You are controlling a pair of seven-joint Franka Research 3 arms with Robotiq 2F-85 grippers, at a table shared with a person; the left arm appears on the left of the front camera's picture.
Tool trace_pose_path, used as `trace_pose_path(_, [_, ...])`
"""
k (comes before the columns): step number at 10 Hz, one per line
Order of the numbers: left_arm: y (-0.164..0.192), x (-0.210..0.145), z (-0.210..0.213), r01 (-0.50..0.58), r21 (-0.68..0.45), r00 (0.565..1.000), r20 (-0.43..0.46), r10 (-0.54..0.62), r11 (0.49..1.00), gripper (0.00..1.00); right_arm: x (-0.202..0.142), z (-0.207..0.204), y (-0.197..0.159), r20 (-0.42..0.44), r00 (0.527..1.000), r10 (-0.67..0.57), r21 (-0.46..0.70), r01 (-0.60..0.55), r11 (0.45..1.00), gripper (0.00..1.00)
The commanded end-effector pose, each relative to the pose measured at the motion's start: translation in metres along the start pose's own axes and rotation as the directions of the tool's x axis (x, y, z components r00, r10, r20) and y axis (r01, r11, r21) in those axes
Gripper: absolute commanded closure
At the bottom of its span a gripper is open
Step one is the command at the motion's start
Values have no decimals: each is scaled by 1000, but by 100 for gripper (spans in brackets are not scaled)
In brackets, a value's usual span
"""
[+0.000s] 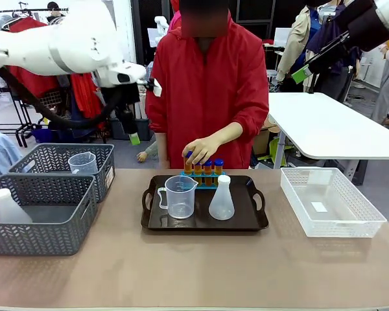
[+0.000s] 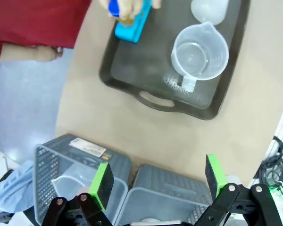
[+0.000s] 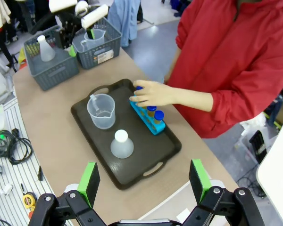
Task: Prepare the laboratory tools.
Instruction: Pick up one Large Measuring Cup and place it on the Handle tray.
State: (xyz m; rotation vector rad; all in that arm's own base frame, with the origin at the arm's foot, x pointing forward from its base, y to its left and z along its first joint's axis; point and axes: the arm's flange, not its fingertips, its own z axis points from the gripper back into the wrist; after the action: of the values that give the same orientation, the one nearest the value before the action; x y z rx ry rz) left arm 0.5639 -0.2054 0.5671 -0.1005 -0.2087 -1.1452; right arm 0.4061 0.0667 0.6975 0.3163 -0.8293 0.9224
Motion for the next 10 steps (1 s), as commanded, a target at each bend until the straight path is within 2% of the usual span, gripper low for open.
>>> trace_pose_path(1, [2,-19,32,10,-15,995,97,-8,1000,0,0,1,0,9,1000,-1,7,1,1000,0])
trace_pose_path(3, [1,-32,69,-8,34,987,163,2,999,0,0,1,0,9,1000,-1,7,1,1000,0])
trace_pose_path(7, [7,-62,111,-26,30,942,336,14,999,0,0,1,0,9,1000,-1,7,1,1000,0])
trace_pose_path(10, [5,-76,137,-21,56,916,402,-3,998,0,0,1,0,9,1000,-1,7,1,1000,0])
